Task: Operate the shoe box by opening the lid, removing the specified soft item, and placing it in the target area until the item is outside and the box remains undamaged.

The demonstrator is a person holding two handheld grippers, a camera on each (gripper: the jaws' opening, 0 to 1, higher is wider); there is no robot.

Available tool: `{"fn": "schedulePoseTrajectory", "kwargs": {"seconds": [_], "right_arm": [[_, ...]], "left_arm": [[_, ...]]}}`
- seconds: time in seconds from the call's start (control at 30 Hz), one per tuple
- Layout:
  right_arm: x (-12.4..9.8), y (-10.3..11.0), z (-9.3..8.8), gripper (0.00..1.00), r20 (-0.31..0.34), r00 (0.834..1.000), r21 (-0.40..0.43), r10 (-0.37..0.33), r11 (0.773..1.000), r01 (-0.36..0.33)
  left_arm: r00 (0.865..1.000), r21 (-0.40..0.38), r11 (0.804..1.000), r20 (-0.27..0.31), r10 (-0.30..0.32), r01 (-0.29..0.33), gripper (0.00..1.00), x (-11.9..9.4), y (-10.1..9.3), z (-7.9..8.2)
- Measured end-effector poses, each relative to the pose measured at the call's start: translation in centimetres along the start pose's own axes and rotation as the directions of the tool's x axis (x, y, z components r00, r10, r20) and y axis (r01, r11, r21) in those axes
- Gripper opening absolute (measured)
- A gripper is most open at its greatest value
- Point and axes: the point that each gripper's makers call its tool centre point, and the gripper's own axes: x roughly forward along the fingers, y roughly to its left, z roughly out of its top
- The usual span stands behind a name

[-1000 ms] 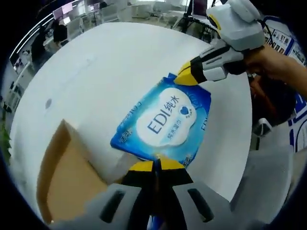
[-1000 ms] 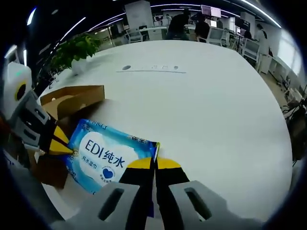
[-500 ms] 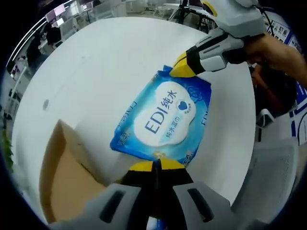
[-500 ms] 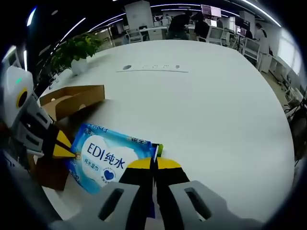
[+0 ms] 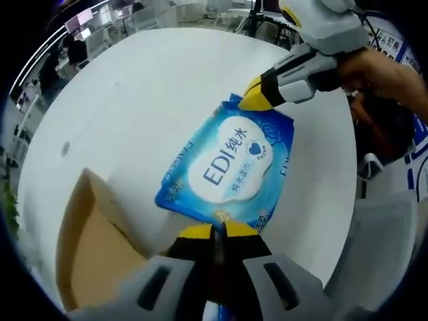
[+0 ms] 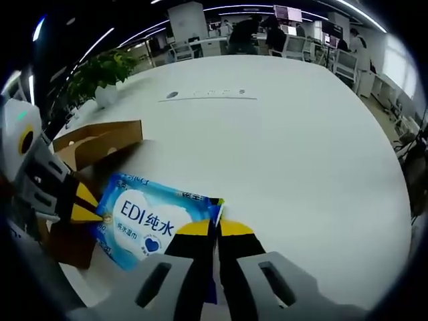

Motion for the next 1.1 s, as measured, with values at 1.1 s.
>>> {"fn": "schedulePoseTrajectory", "kwargs": {"seconds": [1.1], "right_arm": [[-4.3, 2.4, 1.5, 0.30, 0.021, 1.000, -0.185, 0.023, 0.983, -0.019]], "left_arm": [[0.986, -0.031, 0.999, 0.166, -0.012, 0.017, 0.19, -5.7, 0.1, 0.5]]}}
